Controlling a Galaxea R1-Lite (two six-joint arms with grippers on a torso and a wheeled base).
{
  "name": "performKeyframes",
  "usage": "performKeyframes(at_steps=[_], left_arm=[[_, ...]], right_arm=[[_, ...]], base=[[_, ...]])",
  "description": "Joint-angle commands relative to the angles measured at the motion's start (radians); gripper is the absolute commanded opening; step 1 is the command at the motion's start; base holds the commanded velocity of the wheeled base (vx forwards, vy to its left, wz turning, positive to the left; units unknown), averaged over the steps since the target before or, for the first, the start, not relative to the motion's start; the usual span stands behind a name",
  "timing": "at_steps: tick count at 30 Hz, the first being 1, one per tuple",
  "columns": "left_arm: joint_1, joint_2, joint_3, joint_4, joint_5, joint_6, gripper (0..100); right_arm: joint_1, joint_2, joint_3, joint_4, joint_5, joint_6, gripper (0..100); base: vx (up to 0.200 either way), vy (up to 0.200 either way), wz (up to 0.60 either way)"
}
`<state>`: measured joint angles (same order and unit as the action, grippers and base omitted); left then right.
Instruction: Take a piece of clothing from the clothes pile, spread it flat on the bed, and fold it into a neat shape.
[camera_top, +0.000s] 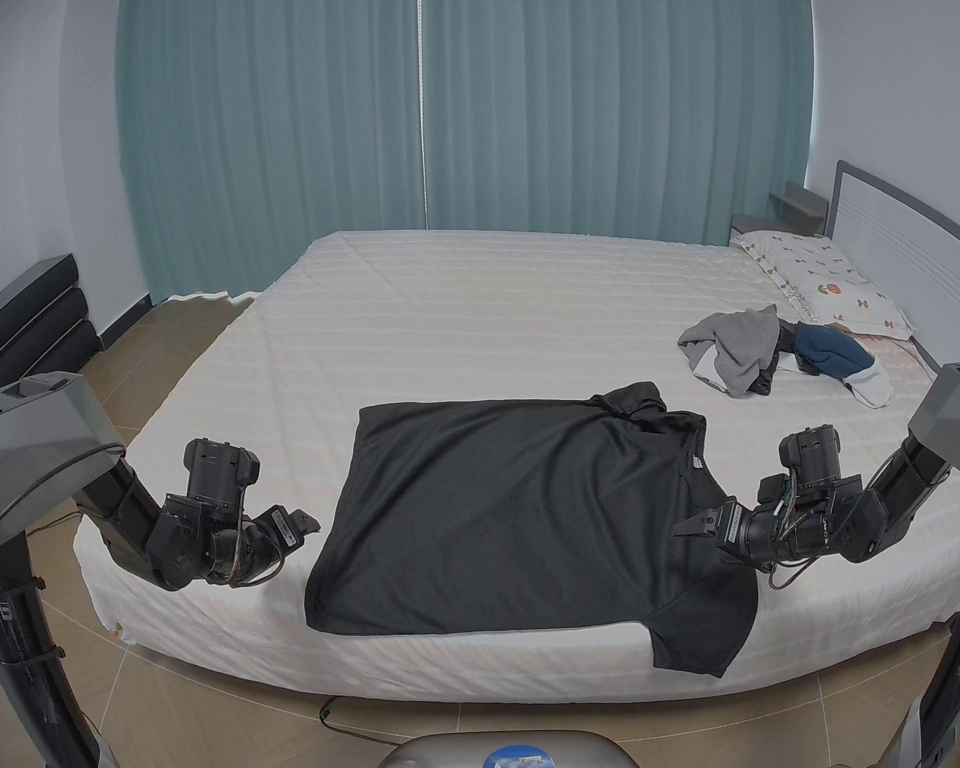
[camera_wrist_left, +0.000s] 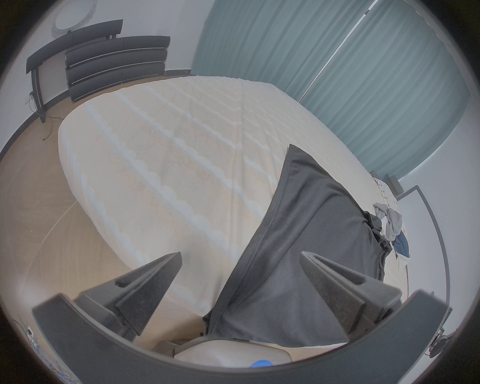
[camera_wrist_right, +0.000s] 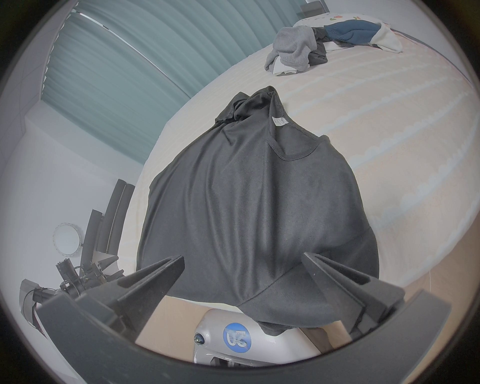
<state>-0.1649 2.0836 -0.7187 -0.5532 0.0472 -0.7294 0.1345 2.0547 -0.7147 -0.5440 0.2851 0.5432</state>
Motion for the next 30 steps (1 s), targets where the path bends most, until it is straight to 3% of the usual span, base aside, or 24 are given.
performKeyframes(at_steps=[1, 8, 16, 30], left_arm=[[-0.001, 0.003, -0.001, -0.001, 0.000, -0.001, 100], [-0.001, 0.003, -0.001, -0.004, 0.000, -0.001, 100], [-0.002, 0.004, -0.001, -0.028, -0.001, -0.010, 100], [-0.012, 0.006, -0.002, -0.030, 0.000, -0.025, 100]], right_arm=[[0.001, 0.004, 0.000, -0.001, 0.000, 0.000, 100], [0.001, 0.002, 0.001, -0.001, 0.000, 0.000, 100], [0.001, 0.001, 0.001, -0.001, 0.000, 0.000, 100], [0.002, -0.005, 0.000, -0.002, -0.001, 0.000, 100]], base=[[0.200, 0.000, 0.00], [0.200, 0.000, 0.00], [0.000, 0.000, 0.00], [0.000, -0.186, 0.00]])
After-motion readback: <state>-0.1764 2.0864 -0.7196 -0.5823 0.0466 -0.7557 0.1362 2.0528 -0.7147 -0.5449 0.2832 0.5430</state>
